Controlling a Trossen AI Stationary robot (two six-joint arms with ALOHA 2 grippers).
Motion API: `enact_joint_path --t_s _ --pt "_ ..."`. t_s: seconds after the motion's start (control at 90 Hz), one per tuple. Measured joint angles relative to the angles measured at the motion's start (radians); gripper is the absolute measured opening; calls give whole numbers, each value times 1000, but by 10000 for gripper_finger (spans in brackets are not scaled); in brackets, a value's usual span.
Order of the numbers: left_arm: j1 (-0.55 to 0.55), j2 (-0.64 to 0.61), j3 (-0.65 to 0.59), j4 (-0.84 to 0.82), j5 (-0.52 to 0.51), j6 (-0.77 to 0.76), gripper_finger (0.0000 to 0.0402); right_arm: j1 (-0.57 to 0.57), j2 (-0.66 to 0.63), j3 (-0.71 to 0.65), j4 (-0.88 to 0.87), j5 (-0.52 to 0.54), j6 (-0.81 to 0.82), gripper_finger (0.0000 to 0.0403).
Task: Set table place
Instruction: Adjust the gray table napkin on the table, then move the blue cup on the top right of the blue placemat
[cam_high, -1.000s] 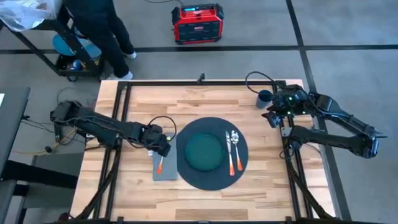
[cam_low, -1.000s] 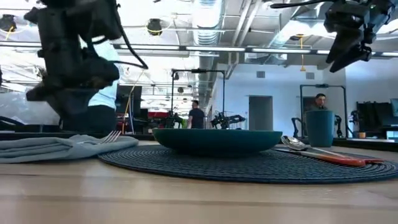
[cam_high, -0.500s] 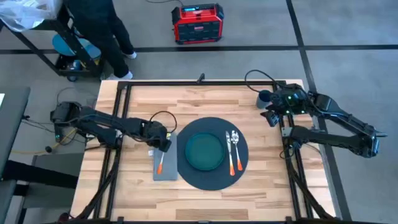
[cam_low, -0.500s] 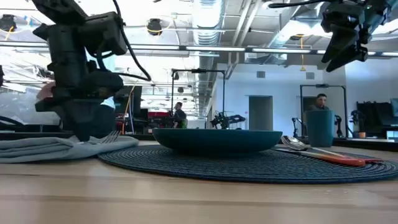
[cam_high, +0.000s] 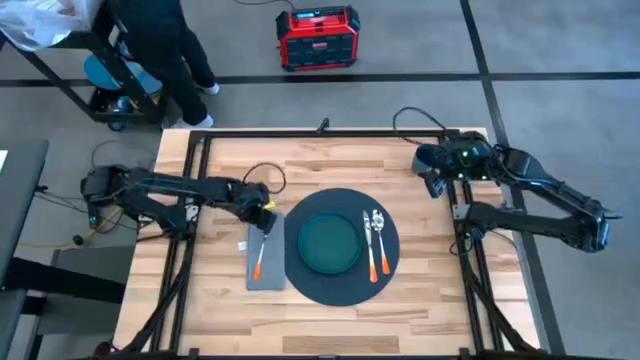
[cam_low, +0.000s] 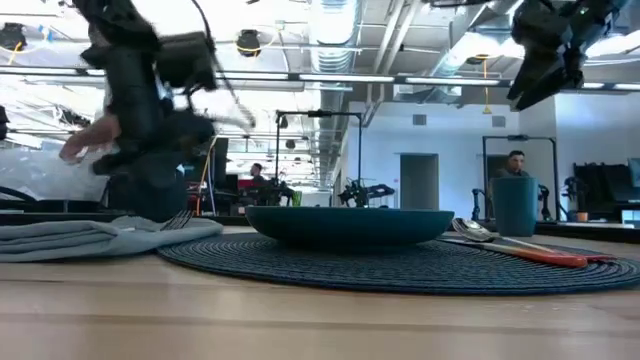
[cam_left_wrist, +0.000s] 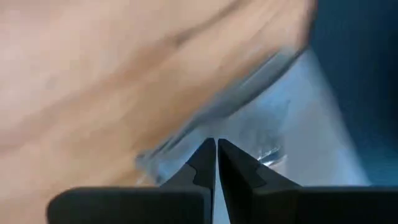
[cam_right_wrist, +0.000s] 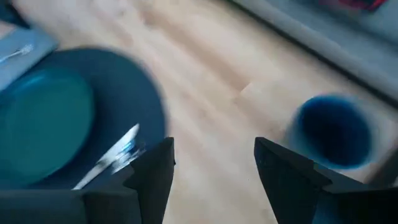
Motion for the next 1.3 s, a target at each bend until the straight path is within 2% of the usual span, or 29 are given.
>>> enact_joint_path --t_s 0.067,0.222,0.322,0.444,0.656,0.8,0.933,1.178,1.244,1.3 --pt "14 -20 56 1 -23 46 0 -45 36 43 -44 -7 -38 209" --pt "19 -52 201 82 -71 147 0 -162 197 92 -195 -130 -179 217" --pt "-10 -54 276 165 -77 191 8 -208 310 106 -234 -133 -265 233" --pt "-59 -54 325 256 -77 221 42 -256 402 137 -208 -97 -327 252" --pt "-126 -40 334 388 -84 170 121 -318 514 179 -172 -95 -378 261" --pt "-158 -13 335 501 -80 158 159 -321 585 176 -165 -91 -382 261" --pt "-178 15 336 590 -81 158 168 -320 647 176 -161 -43 -378 261" --pt "-210 32 334 595 -80 150 169 -334 730 123 -100 -46 -391 256" --pt "-213 32 334 592 -80 148 169 -334 746 100 -75 -46 -391 234" --pt "-213 32 334 593 -80 148 169 -329 761 80 -63 -47 -392 191"
